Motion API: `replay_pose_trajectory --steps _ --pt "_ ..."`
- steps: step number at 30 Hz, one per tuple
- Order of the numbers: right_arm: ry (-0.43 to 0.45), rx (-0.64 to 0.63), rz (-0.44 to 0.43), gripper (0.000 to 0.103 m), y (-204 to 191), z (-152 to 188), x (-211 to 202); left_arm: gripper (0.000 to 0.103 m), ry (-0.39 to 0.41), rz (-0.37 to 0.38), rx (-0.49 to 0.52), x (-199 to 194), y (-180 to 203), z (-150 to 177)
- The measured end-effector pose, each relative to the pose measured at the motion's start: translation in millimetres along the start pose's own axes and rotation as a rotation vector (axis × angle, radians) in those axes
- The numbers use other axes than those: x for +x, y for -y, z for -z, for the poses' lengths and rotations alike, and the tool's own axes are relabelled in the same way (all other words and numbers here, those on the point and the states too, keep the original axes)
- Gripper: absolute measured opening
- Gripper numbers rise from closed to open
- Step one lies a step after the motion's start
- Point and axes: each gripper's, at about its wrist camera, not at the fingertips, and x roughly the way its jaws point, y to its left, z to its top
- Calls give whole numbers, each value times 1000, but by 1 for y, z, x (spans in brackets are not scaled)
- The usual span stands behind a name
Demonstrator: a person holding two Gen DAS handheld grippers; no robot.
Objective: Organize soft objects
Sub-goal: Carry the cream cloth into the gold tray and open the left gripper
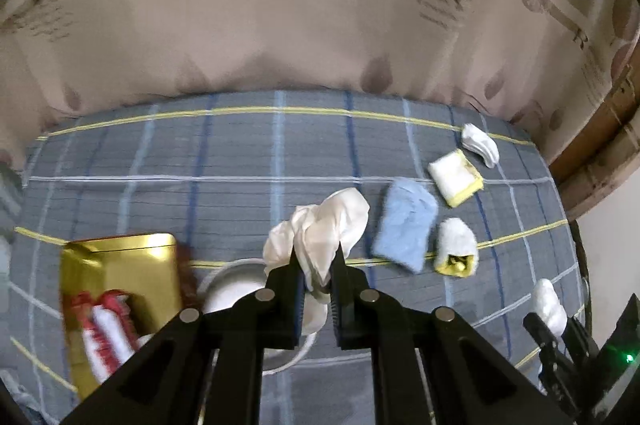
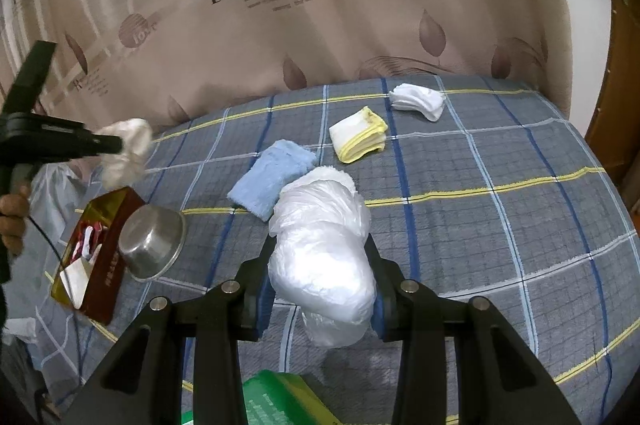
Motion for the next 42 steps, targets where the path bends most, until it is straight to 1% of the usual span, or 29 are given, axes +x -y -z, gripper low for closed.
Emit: replay_pose_trajectory --steps 4,7,11,13,17,20,24,28,29,36,37,39,40,42 --pt "-4 -13 4 36 -5 2 1 11 25 -50 -27 -24 -35 2" --pt "-10 -13 0 36 -7 3 3 11 31 -108 -58 -39 -69 6" --pt "-14 -16 5 36 -9 4 5 11 34 -167 -99 -49 -109 13" --pt "-19 -16 1 36 -10 5 6 11 30 -205 -131 -50 -131 18" --pt "-22 -24 5 36 -12 6 7 11 -1 -227 -177 -43 -160 29" --pt "-22 -27 6 36 -13 6 7 11 -27 -246 -207 -31 -180 36" --pt "-26 -27 5 36 -13 7 8 11 -57 -262 -221 -15 -192 42" --pt "-28 -27 9 36 -13 8 9 11 -73 -278 -214 -2 -194 45" --pt "-29 -26 10 36 -13 8 9 13 -77 -280 -215 -1 -195 45" --pt "-33 -21 11 36 -12 9 11 15 -88 -317 -205 9 -197 49" --pt "-35 -22 8 36 -12 9 11 17 -90 -317 -207 9 -197 49" --pt "-34 -22 7 36 -12 9 11 27 -96 -326 -204 10 -197 49" --pt "-35 -23 7 36 -12 9 11 29 -98 -338 -203 10 -197 50" --pt "-35 -25 10 36 -13 10 11 35 -98 -330 -198 9 -197 50"
